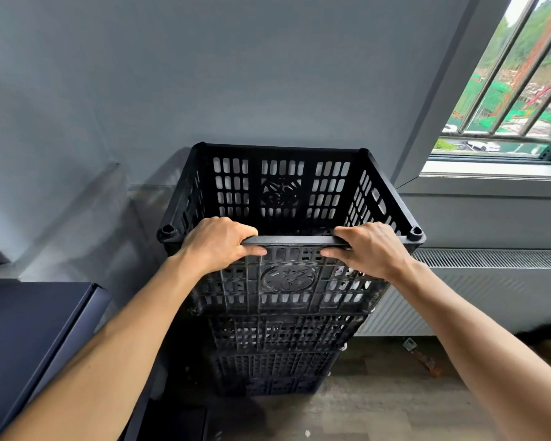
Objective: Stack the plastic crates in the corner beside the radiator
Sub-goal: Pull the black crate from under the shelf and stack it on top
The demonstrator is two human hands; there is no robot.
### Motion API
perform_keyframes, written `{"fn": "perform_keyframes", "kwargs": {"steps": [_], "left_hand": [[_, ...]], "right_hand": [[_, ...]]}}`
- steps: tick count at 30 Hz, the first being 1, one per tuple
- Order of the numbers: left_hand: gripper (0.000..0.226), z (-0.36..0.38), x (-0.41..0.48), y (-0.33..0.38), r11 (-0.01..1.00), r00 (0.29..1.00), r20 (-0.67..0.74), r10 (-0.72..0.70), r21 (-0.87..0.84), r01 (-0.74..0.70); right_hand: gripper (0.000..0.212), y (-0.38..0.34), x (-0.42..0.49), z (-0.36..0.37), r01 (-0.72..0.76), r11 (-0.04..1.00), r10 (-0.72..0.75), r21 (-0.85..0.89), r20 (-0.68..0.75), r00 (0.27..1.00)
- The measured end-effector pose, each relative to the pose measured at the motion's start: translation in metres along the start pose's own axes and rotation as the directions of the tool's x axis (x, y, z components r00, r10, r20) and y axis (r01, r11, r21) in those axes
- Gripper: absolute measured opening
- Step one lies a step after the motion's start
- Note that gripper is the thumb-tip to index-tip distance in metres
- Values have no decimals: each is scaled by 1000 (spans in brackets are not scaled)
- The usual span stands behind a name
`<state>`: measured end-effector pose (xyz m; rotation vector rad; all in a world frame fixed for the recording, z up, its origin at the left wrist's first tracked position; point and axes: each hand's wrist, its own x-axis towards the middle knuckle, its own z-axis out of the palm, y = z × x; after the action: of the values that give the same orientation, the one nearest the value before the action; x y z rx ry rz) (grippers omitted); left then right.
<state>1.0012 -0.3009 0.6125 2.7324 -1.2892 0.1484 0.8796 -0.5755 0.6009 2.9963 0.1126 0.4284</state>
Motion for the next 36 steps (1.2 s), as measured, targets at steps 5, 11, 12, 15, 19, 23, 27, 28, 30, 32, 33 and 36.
{"fn": "perform_keyframes", "kwargs": {"steps": [5,11,12,15,19,23,27,28,30,32,33,36], "left_hand": [[59,7,3,-2,998,999,-50,7,57,-4],[60,11,16,-2,996,998,-53,35,79,-31],[60,11,17,-2,996,998,-50,41,82,-37],[56,11,21,-3,996,998,-44,45,77,-42],[42,14,17,-1,999,995,-95,32,37,-29],[39,17,16,-2,1000,993,-119,14,8,-13],[52,14,16,3,1000,993,-114,-13,-9,12],[59,12,16,3,999,995,-99,-35,-36,31],[72,7,17,1,985,994,-67,-85,-158,73],[76,0,21,-10,965,989,-82,-123,-242,99],[71,-3,24,-19,966,982,-125,-140,-237,107],[39,-8,31,-57,978,943,-264,-202,-106,179]], "right_hand": [[58,12,3,6,35,998,-37,-52,-48,998],[59,22,8,14,0,997,-8,-82,-92,996],[58,22,8,14,-6,997,-1,-80,-93,996],[57,24,10,12,-15,998,10,-58,-86,996],[56,25,10,13,-11,999,7,-50,-83,997],[60,24,8,14,-26,999,25,-19,-76,997],[66,25,6,9,-14,997,16,76,-24,1000],[71,26,6,8,-16,994,16,112,-5,1000],[83,31,6,6,-61,977,60,207,13,998],[82,40,8,1,-148,952,148,267,19,989],[76,45,10,-1,-180,951,185,251,3,983],[41,58,21,-3,-259,957,264,134,-22,964]]}}
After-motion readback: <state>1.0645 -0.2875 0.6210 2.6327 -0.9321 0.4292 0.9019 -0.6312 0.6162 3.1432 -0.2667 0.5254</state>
